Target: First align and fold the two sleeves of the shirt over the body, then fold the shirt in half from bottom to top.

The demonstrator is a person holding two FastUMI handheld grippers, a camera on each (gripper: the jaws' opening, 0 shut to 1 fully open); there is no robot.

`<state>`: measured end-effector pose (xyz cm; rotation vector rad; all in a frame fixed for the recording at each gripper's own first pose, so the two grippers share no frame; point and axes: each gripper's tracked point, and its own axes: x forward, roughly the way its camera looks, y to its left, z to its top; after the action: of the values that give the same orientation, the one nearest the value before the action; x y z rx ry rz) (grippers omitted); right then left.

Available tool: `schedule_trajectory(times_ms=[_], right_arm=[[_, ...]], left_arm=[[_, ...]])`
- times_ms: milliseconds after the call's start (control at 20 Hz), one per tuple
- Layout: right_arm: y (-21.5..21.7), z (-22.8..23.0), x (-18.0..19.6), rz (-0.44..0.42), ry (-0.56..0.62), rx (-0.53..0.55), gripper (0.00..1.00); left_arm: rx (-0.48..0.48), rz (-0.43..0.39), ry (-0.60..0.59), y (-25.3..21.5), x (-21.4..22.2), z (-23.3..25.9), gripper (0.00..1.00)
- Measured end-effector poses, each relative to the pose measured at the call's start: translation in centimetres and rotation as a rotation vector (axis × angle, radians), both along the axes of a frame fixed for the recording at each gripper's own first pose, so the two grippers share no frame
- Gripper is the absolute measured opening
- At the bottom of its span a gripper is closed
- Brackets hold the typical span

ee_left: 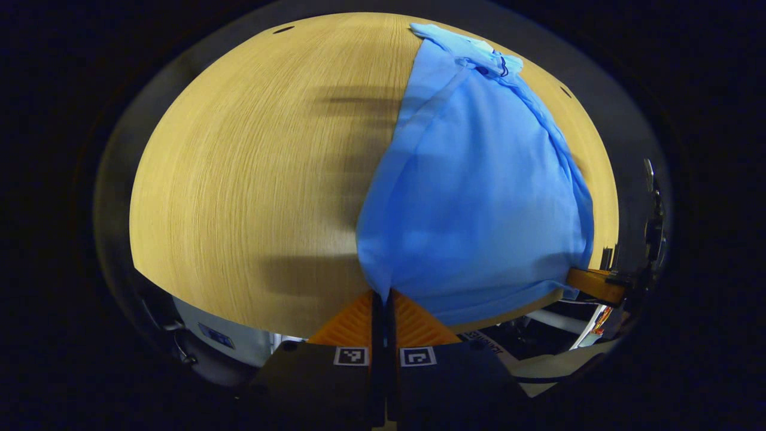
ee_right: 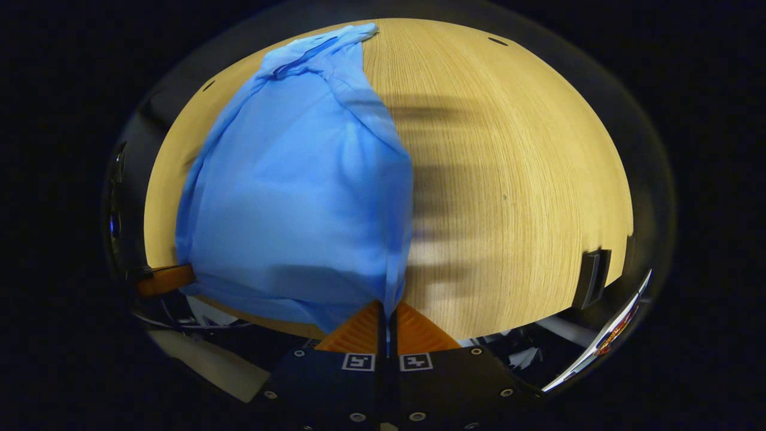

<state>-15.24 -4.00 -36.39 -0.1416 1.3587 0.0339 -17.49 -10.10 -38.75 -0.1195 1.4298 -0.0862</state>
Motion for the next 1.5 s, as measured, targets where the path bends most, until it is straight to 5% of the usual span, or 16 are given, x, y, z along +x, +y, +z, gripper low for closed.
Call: schedule_trajectory(times_ms=[400, 1100, 1500], right_arm=[[1.5, 6.8, 9.2, 0.009, -0.186, 0.063, 0.00], [4.8, 17.9, 30.1, 0.066, -0.475, 0.066, 0.00], [5.2, 14.5, 40.3, 0.017, -0.479, 0.058, 0.00]], left_arm=[[0.017, -0.092, -0.197, -0.3, 10.6, 6.8, 0.06], [-0.009, -0.084, -0.433, -1.6, 32.1, 15.8, 0.06], [0.043, -0.113, -0.484, -2.0, 43.7, 14.8, 0.06]])
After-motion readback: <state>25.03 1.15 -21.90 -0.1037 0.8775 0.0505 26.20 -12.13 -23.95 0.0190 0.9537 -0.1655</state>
